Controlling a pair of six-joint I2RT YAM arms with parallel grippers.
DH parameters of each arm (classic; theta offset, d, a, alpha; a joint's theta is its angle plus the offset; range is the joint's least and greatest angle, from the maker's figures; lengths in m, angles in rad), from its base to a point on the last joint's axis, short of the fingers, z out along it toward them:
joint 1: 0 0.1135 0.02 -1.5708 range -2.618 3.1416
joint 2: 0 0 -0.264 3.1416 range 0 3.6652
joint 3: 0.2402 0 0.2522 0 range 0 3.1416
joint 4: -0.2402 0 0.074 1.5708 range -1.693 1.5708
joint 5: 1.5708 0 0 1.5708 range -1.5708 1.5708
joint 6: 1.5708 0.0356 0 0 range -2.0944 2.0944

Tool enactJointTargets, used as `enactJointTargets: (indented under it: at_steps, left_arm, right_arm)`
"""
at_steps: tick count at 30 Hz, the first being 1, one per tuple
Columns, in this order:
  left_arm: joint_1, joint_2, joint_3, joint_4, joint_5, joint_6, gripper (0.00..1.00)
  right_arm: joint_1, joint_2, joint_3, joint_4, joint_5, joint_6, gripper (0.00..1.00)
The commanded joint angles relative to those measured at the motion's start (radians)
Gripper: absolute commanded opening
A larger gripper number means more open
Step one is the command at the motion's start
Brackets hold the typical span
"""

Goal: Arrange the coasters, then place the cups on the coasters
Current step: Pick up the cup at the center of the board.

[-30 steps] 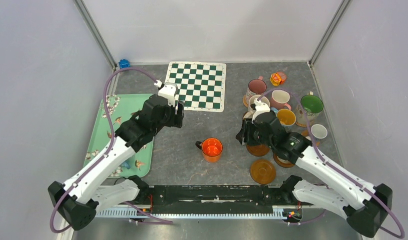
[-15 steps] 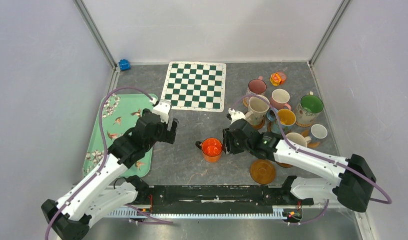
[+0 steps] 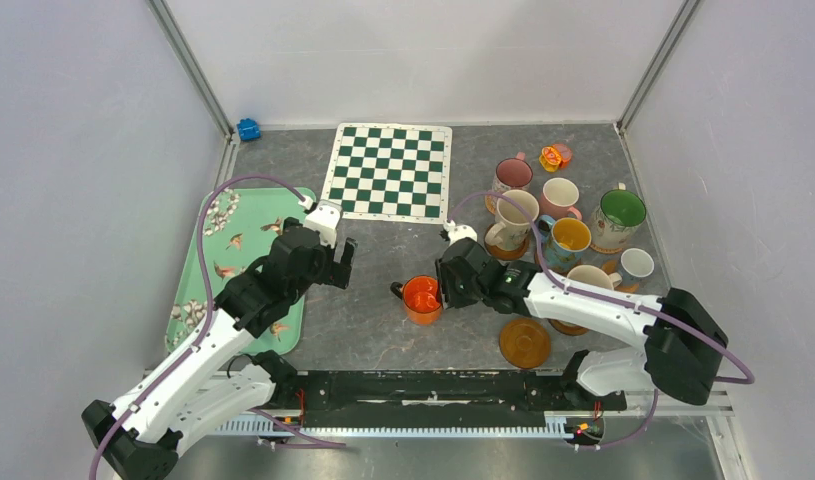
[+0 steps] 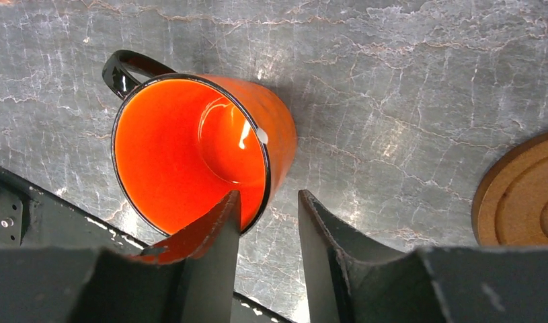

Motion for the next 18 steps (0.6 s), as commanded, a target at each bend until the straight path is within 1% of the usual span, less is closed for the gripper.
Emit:
enactJointTargets:
  at_steps: [1, 4, 9, 14, 18]
  left_arm:
    - [0.002, -0.009, -0.005, 0.032, 0.011, 0.035, 0.99]
    - [0.003, -0.012, -0.003, 0.030, -0.005, 0.035, 1.00]
    - [0.003, -0.021, -0.004, 0.028, -0.010, 0.034, 1.00]
    - [0.003, -0.022, -0.007, 0.028, -0.007, 0.032, 1.00]
    - [0.003, -0.022, -0.005, 0.026, 0.001, 0.031, 1.00]
  right_arm:
    - [0.004, 0.034, 0.052, 0.029, 0.022, -0.008, 0.37]
    - [0.003, 0.055, 0.067, 0.011, 0.049, -0.010, 0.32]
    - [0.004, 0.056, 0.100, -0.052, 0.107, -0.020, 0.20]
    - [-0.013, -0.002, 0.104, -0.103, 0.163, -0.043, 0.00]
    - [-0.075, -0.104, 0.063, -0.140, 0.125, -0.074, 0.00]
